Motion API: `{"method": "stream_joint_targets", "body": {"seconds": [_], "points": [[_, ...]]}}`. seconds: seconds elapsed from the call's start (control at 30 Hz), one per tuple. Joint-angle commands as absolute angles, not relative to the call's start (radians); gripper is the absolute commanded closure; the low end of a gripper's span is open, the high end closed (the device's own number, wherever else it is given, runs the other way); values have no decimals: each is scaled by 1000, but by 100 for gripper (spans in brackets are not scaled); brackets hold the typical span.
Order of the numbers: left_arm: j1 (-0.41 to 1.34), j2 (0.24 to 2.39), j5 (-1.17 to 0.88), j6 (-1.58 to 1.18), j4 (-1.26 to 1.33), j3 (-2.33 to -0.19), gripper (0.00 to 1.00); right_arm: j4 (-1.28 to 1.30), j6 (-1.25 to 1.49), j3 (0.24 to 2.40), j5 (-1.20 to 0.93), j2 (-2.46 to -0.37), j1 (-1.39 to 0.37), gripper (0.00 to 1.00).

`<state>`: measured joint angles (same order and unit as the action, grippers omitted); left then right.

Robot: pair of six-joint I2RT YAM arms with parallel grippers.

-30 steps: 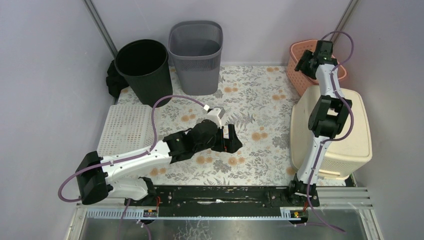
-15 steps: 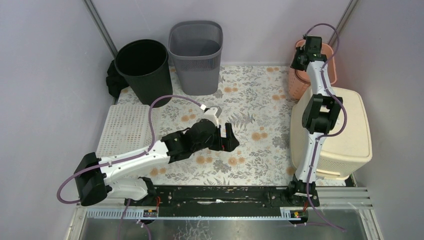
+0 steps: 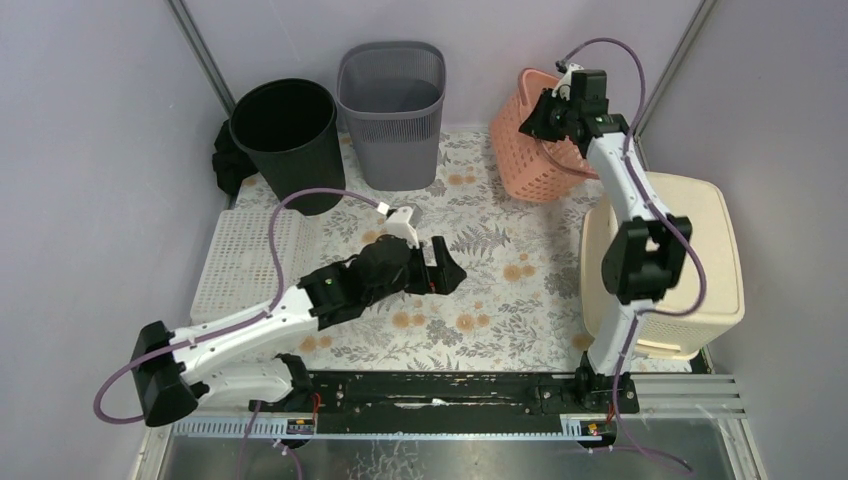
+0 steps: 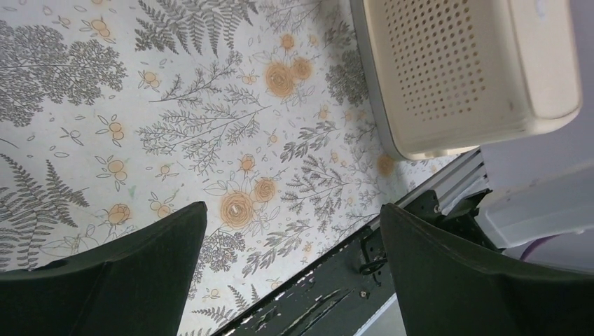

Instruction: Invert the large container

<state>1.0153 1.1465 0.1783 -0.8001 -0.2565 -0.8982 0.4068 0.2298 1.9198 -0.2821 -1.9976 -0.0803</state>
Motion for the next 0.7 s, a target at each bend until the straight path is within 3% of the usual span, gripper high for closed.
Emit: {"method": "stream_joint_targets", "body": {"seconds": [0.0,0.33,0.67], "points": [[984,1058,240,-812,-274,-872,0,246,405,1707,-404,-1687,-66,100],[945,822,306,-822,-432,-871,0,65,671,1150,-589,-1162,-149,100],[945,641,414,-845,-610,-926,0,-219,918,922,-531,-1112,-485,100]]}}
